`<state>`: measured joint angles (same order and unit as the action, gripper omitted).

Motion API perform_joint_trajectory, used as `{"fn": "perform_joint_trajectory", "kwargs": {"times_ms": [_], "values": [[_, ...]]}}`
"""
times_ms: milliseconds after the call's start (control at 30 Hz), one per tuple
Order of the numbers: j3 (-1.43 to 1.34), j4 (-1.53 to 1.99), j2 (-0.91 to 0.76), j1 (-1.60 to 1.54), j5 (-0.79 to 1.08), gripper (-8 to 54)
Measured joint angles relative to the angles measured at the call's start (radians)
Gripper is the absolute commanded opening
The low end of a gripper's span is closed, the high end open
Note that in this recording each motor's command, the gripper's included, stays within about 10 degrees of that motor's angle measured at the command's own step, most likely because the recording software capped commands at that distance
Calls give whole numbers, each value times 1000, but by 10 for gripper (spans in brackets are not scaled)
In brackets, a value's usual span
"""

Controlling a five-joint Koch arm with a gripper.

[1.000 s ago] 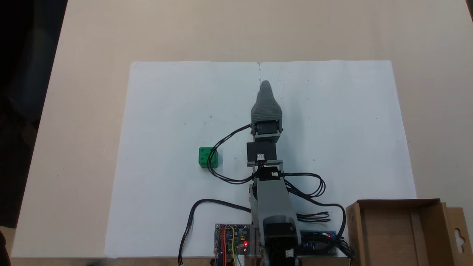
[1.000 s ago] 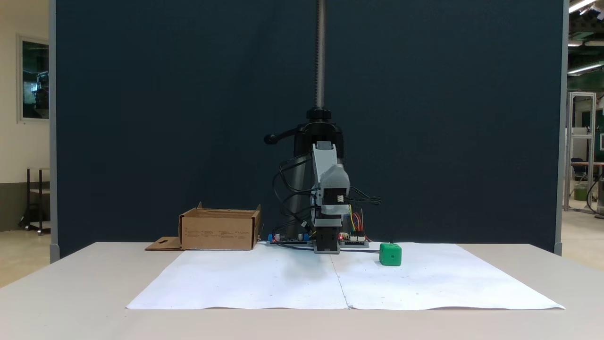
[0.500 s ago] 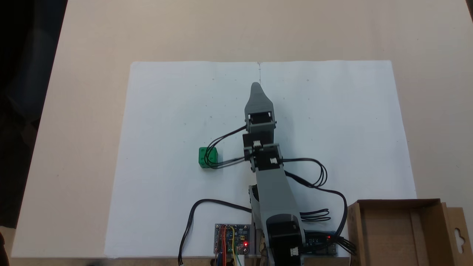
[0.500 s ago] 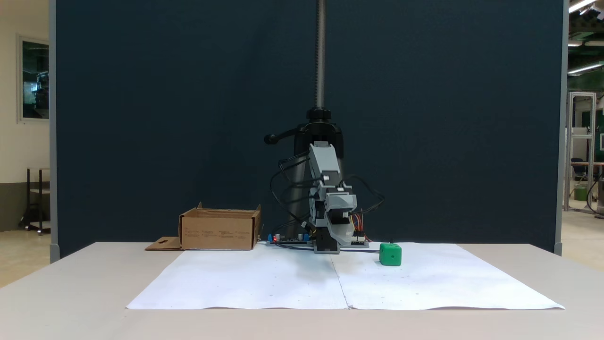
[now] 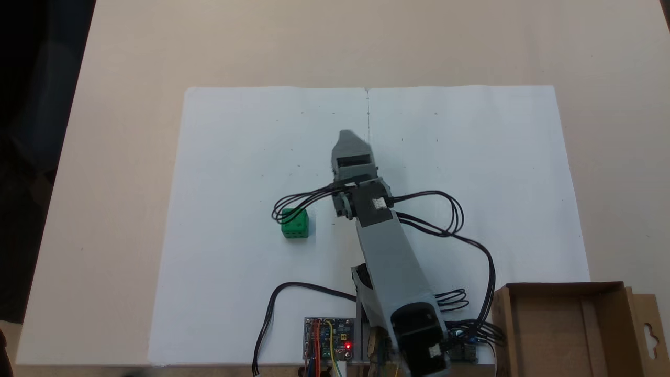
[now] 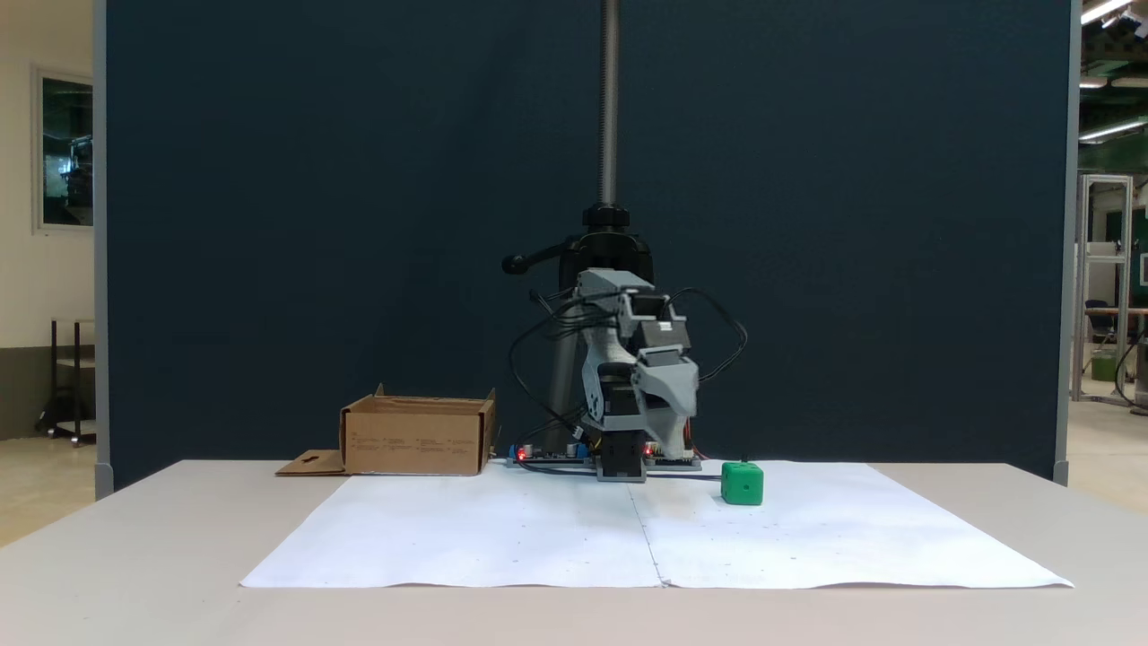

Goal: Grasp a green dice and put it in the bin.

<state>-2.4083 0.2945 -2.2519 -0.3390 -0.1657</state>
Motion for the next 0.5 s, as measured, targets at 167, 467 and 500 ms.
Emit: {"fn": "perform_joint_trajectory", "kwargs": {"times_ms": [167,467,500], "values": [[14,288,0,-140,-72,434],[137,652,0,-187,-160,461],[137,664,0,-187,-161,466]]}}
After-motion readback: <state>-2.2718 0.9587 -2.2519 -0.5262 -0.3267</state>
